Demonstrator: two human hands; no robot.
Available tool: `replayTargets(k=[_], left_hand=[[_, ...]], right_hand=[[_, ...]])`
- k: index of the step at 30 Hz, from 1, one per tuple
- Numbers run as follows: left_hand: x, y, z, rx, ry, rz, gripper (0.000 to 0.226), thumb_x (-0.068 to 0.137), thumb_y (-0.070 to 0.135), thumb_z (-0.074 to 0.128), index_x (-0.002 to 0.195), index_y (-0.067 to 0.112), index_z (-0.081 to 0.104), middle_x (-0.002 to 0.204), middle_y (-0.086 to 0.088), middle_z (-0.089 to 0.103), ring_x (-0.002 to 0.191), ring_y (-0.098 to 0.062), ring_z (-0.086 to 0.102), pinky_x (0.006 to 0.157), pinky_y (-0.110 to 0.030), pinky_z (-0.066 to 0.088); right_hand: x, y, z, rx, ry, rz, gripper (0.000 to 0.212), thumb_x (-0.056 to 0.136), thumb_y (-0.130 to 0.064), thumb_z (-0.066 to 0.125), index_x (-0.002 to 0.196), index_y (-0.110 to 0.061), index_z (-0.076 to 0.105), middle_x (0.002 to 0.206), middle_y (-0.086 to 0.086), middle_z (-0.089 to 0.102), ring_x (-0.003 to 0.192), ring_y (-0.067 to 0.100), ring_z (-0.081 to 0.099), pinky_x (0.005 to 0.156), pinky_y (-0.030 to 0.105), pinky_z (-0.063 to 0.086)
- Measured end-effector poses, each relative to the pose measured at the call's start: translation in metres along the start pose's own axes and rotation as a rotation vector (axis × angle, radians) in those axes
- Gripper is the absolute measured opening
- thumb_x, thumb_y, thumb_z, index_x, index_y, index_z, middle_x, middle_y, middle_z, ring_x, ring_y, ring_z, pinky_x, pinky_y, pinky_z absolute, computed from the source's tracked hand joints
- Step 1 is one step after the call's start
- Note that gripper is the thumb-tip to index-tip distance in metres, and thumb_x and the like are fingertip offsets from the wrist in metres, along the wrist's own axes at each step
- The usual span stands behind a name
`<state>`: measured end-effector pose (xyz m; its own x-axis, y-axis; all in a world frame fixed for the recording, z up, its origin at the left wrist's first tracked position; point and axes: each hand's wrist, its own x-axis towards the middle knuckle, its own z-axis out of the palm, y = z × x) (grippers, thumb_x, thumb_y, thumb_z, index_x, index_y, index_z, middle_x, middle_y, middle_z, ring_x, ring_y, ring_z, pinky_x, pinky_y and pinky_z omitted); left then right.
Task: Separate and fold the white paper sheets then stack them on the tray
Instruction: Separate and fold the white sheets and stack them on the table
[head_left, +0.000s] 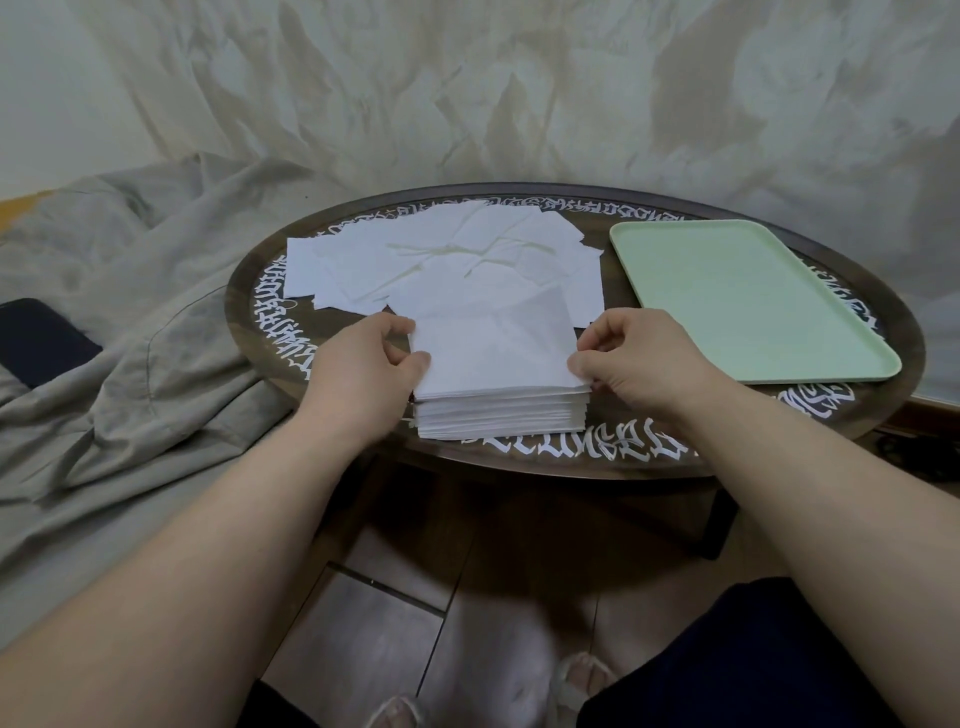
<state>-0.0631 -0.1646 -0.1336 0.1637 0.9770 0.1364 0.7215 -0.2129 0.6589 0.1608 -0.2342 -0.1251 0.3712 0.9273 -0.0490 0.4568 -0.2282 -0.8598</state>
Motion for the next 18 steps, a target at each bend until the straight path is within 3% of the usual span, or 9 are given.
replayTargets(k=[3, 6, 9, 12, 15, 18], left_hand=[[-0.002, 0.001, -0.001, 0.036, 0.057, 0.018, 0.026, 0.090, 0.026, 0.065, 0.115, 0.018, 0.063, 0.084, 0.012, 0.063, 0.091, -0.016, 0.059, 0.078, -0.025, 0.035], [-0.006, 0.004, 0.001, 0.101, 0.183, 0.236, 0.021, 0.089, 0.031, 0.068, 0.108, 0.022, 0.069, 0.111, 0.004, 0.059, 0.100, -0.018, 0.060, 0.084, -0.026, 0.037], [-0.012, 0.008, 0.009, 0.143, 0.006, 0.470, 0.020, 0.085, 0.036, 0.072, 0.099, 0.022, 0.075, 0.115, 0.003, 0.063, 0.107, -0.018, 0.060, 0.087, -0.024, 0.037], [-0.014, 0.006, 0.014, 0.174, -0.154, 0.449, 0.025, 0.083, 0.035, 0.076, 0.104, 0.021, 0.075, 0.119, 0.006, 0.064, 0.111, -0.013, 0.059, 0.089, -0.019, 0.035], [-0.013, 0.005, 0.010, 0.168, -0.172, 0.401, 0.025, 0.084, 0.031, 0.075, 0.107, 0.021, 0.074, 0.121, 0.006, 0.065, 0.113, -0.012, 0.058, 0.091, -0.018, 0.036], [-0.014, 0.007, 0.007, 0.140, -0.167, 0.361, 0.022, 0.085, 0.031, 0.075, 0.105, 0.020, 0.074, 0.119, 0.006, 0.068, 0.112, -0.013, 0.060, 0.097, -0.027, 0.043]], right_hand=[[0.000, 0.000, -0.001, 0.008, -0.009, 0.007, 0.010, 0.077, -0.003, 0.069, 0.076, -0.011, 0.064, 0.072, 0.008, 0.064, 0.063, 0.020, 0.057, 0.061, 0.032, 0.047], [0.000, 0.001, -0.002, 0.024, -0.007, 0.012, 0.008, 0.078, -0.004, 0.069, 0.077, -0.011, 0.065, 0.072, 0.008, 0.064, 0.061, 0.018, 0.056, 0.060, 0.030, 0.048], [-0.001, 0.002, -0.006, 0.098, -0.075, 0.044, 0.008, 0.079, -0.001, 0.068, 0.083, -0.008, 0.065, 0.076, 0.007, 0.064, 0.063, 0.017, 0.060, 0.066, 0.029, 0.054], [-0.001, 0.005, -0.012, 0.176, -0.194, 0.079, 0.020, 0.079, 0.005, 0.067, 0.095, -0.007, 0.065, 0.093, 0.011, 0.067, 0.078, 0.019, 0.065, 0.079, 0.036, 0.059], [-0.003, 0.009, -0.015, 0.214, -0.276, 0.065, 0.031, 0.079, 0.007, 0.068, 0.103, -0.012, 0.064, 0.105, 0.009, 0.069, 0.091, 0.016, 0.068, 0.075, 0.030, 0.058], [-0.004, 0.009, -0.016, 0.238, -0.314, 0.044, 0.033, 0.080, 0.006, 0.068, 0.105, -0.016, 0.063, 0.102, 0.004, 0.071, 0.089, 0.011, 0.069, 0.072, 0.025, 0.056]])
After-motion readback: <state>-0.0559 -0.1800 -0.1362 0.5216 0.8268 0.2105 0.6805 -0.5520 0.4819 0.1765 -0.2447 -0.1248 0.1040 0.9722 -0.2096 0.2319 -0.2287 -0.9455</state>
